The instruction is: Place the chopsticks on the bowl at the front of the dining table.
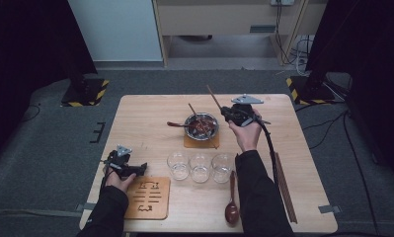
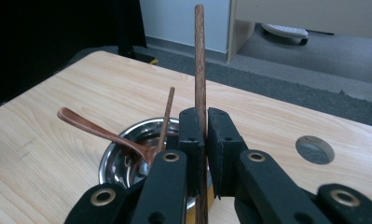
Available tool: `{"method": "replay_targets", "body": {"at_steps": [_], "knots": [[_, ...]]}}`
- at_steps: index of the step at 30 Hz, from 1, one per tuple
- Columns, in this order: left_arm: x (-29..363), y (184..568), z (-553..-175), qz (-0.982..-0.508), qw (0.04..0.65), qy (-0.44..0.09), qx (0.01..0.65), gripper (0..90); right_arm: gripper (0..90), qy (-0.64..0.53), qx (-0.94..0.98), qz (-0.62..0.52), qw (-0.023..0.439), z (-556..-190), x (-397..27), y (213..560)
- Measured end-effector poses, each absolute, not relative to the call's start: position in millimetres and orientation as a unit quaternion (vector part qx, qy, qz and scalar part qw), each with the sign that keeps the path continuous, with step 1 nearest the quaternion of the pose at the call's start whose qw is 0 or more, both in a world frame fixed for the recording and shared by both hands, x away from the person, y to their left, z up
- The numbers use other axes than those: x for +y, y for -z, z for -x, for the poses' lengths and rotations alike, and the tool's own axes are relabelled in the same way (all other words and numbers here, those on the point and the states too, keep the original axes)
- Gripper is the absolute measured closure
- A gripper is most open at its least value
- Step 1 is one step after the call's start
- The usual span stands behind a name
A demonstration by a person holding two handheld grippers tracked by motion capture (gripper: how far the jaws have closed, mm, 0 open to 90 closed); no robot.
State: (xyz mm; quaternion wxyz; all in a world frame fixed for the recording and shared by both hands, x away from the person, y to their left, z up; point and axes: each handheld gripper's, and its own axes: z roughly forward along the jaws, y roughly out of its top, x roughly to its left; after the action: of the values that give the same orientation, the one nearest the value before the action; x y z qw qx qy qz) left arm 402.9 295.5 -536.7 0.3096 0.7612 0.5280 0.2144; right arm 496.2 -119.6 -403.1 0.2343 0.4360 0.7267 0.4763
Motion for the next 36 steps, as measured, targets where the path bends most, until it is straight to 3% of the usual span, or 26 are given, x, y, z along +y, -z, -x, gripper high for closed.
{"method": "replay_targets", "body": {"at_steps": [36], "knots": [[295.5, 536.7, -403.0, -0.761, 0.310, -0.214, 0.528, 0.0, 84.6, -0.474, 0.729, -0.439, 0.224, -525.8, -83.0, 416.9]]}}
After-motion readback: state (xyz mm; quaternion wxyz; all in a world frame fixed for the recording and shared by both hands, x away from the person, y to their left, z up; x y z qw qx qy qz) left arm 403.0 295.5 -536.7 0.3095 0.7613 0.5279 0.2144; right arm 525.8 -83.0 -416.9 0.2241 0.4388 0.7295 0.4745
